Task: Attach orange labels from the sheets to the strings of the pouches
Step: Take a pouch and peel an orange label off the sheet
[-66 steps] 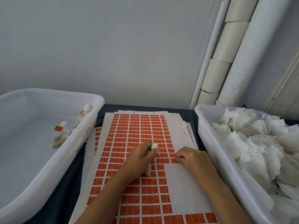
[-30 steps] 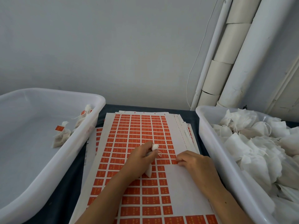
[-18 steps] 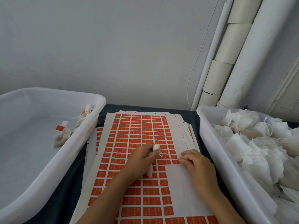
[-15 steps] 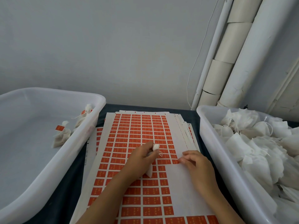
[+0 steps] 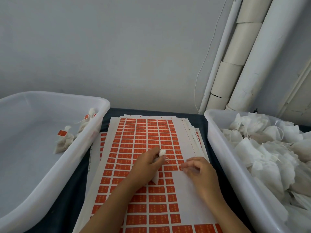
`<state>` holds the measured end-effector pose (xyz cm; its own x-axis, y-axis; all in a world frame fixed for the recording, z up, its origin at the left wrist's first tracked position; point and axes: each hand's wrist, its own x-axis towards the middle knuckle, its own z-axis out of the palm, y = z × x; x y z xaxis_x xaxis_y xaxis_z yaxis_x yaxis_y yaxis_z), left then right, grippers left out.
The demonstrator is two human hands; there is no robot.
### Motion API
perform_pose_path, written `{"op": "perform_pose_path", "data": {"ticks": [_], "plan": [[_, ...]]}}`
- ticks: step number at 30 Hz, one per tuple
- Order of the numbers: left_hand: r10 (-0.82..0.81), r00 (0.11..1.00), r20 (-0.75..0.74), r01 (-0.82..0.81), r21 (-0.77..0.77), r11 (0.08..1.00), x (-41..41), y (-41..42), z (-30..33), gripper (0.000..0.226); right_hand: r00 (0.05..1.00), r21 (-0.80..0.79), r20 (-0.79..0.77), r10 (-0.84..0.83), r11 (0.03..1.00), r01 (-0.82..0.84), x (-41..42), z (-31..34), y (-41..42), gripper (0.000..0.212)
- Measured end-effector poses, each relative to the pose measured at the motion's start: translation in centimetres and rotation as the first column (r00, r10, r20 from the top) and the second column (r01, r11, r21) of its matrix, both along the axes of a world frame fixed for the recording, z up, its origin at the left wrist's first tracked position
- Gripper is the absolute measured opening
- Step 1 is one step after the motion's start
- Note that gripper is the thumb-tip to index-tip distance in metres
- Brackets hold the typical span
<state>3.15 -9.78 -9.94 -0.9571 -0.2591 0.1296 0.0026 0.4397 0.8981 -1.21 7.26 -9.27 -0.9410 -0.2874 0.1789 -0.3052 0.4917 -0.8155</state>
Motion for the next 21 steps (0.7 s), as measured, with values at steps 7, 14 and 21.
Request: {"op": "perform_pose_path", "data": {"ticks": [7, 14, 21], "plan": [[-0.011, 1.0, -0.012, 0.012, 0.007, 1.0, 0.1, 0.0, 0.0, 0.019, 0.985, 0.037, -0.076, -0.154, 0.987, 0.157, -0.4, -0.5, -0.7, 0.024], [-0.023, 0.999, -0.024, 0.024, 0.039, 0.999, 0.1, -0.1, 0.0, 0.018, 0.976, 0.264, -0.163, -0.145, 0.947, 0.185, -0.2, -0.7, -1.2, 0.022], [-0.046, 0.998, -0.045, 0.051, 0.127, 0.991, 0.0, -0.2, 0.1, 0.017, 0.994, 0.011, -0.102, -0.038, 0.999, 0.039, 0.2, -0.6, -1.1, 0.011]]}}
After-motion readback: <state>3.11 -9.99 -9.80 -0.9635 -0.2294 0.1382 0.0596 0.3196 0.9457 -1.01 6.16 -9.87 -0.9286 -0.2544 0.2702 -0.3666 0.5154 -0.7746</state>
